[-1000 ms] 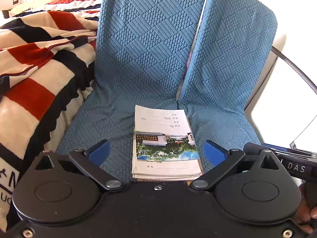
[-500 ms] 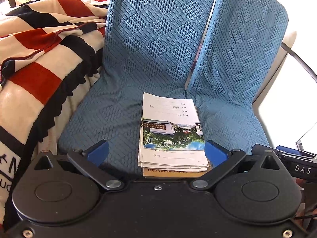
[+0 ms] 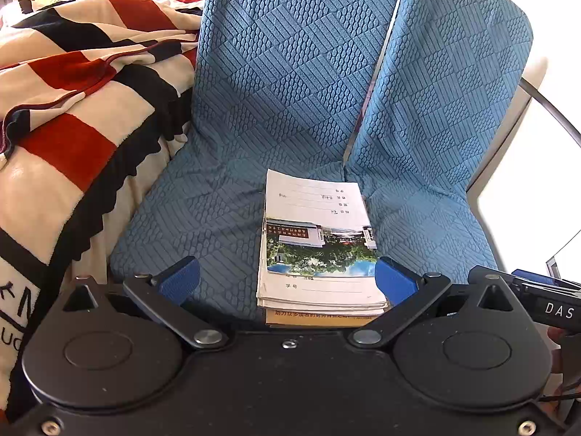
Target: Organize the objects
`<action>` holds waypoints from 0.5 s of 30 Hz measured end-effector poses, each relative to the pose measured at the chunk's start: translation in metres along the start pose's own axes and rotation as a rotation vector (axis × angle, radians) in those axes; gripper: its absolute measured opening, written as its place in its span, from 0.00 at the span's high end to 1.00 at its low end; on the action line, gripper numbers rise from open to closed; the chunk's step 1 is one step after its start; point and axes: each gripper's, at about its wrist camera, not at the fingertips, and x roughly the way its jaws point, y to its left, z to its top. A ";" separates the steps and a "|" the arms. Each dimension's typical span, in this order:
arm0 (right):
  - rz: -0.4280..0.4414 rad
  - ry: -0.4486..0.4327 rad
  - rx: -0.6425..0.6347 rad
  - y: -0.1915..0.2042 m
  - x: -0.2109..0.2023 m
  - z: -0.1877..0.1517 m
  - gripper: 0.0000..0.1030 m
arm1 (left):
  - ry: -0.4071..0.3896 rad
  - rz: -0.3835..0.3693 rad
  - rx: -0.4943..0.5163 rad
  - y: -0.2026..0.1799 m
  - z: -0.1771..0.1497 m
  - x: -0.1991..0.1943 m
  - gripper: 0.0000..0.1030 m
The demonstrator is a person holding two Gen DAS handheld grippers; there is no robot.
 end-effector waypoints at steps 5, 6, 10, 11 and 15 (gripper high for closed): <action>-0.001 -0.004 0.000 0.000 -0.001 0.000 0.09 | -0.001 0.014 -0.001 0.000 0.000 -0.001 0.01; 0.000 -0.005 0.000 0.000 -0.001 0.000 0.09 | -0.003 0.014 -0.002 0.000 0.000 -0.001 0.01; 0.000 -0.008 -0.005 0.000 -0.002 0.000 0.09 | -0.006 0.013 0.003 0.000 -0.001 -0.001 0.01; -0.001 -0.009 -0.006 0.000 -0.002 0.000 0.09 | -0.006 0.011 0.004 -0.001 -0.001 -0.001 0.01; -0.009 -0.012 -0.014 -0.001 -0.002 0.000 0.09 | -0.014 0.003 0.014 -0.003 -0.001 -0.003 0.01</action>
